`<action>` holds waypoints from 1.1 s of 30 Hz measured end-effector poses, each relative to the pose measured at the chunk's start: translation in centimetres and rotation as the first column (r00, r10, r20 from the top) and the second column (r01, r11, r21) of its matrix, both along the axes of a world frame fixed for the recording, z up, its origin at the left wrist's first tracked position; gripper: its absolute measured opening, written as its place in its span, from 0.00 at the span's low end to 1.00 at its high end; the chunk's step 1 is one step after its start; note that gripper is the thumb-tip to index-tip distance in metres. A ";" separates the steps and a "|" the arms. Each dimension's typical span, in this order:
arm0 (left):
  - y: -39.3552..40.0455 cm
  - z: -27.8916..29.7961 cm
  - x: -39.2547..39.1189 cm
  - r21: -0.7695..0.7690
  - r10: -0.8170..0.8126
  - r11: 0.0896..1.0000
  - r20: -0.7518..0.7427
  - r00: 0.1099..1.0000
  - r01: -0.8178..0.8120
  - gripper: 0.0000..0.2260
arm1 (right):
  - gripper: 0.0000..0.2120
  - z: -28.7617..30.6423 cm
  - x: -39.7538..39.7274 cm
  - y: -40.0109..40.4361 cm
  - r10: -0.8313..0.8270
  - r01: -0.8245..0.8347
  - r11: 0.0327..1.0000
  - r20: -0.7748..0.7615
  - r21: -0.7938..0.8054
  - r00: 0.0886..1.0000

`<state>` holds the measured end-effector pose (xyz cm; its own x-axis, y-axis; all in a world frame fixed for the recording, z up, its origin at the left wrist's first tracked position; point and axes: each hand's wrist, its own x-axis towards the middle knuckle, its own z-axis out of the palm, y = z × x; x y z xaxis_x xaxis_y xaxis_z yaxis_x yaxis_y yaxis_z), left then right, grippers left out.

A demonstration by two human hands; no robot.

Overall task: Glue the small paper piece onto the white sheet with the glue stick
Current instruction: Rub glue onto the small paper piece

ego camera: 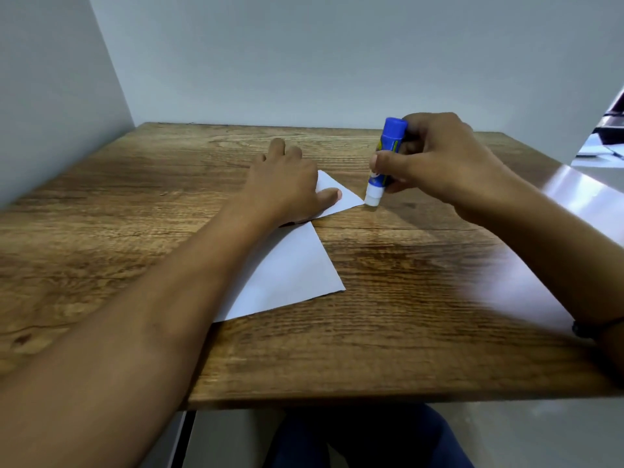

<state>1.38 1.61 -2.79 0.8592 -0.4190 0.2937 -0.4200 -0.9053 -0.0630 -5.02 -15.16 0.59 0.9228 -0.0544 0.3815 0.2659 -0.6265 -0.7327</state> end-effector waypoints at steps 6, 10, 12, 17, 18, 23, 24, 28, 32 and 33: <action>1.1 2.0 -0.1 -0.206 -0.195 0.961 -0.042 0.980 0.182 0.18 | 0.11 0.5 0.9 -0.1 -0.034 0.032 0.999 0.039 0.041 0.999; 1.8 2.3 -0.9 -0.168 -0.165 0.979 -0.289 0.943 0.120 0.22 | 0.11 1.2 1.6 0.3 -0.030 0.029 0.999 0.043 0.019 0.999; 1.5 2.0 -0.6 -0.074 -0.141 0.989 -0.256 0.956 0.126 0.21 | 0.12 1.5 2.0 0.6 -0.021 0.021 1.000 0.041 0.019 0.999; 1.1 1.3 -0.1 0.021 -0.099 0.995 -0.057 0.993 0.100 0.24 | 0.11 2.1 3.5 1.7 -0.029 0.029 0.999 0.058 -0.012 0.998; 1.1 1.3 0.0 -0.003 -0.117 0.993 -0.013 0.993 0.117 0.25 | 0.10 2.2 3.9 1.8 -0.031 0.032 0.999 0.057 -0.013 0.998; 0.7 1.4 0.0 -0.056 -0.234 0.971 -0.072 0.969 0.231 0.23 | 0.14 1.8 5.5 2.3 -0.067 0.068 0.996 0.016 -0.056 0.998; 0.6 1.4 0.0 -0.035 -0.227 0.974 -0.100 0.969 0.224 0.21 | 0.14 1.7 5.8 2.3 -0.076 0.076 0.995 0.004 -0.069 0.997; 0.5 1.2 0.1 -0.041 -0.220 0.975 -0.115 0.969 0.216 0.20 | 0.15 1.0 6.4 2.0 -0.108 0.108 0.989 0.010 -0.097 0.994; 0.3 1.0 0.1 -0.059 -0.233 0.972 -0.107 0.967 0.227 0.22 | 0.16 0.7 6.7 1.9 -0.119 0.122 0.988 0.034 -0.096 0.992; 0.3 1.0 0.1 -0.066 -0.233 0.972 -0.109 0.966 0.227 0.22 | 0.16 0.6 6.8 1.9 -0.118 0.122 0.987 0.040 -0.105 0.992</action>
<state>1.51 1.91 -1.82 0.7708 -0.5961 0.2249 -0.6190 -0.7842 0.0429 1.77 -13.22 1.23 0.8985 -0.1208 0.4220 0.2077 -0.7299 -0.6513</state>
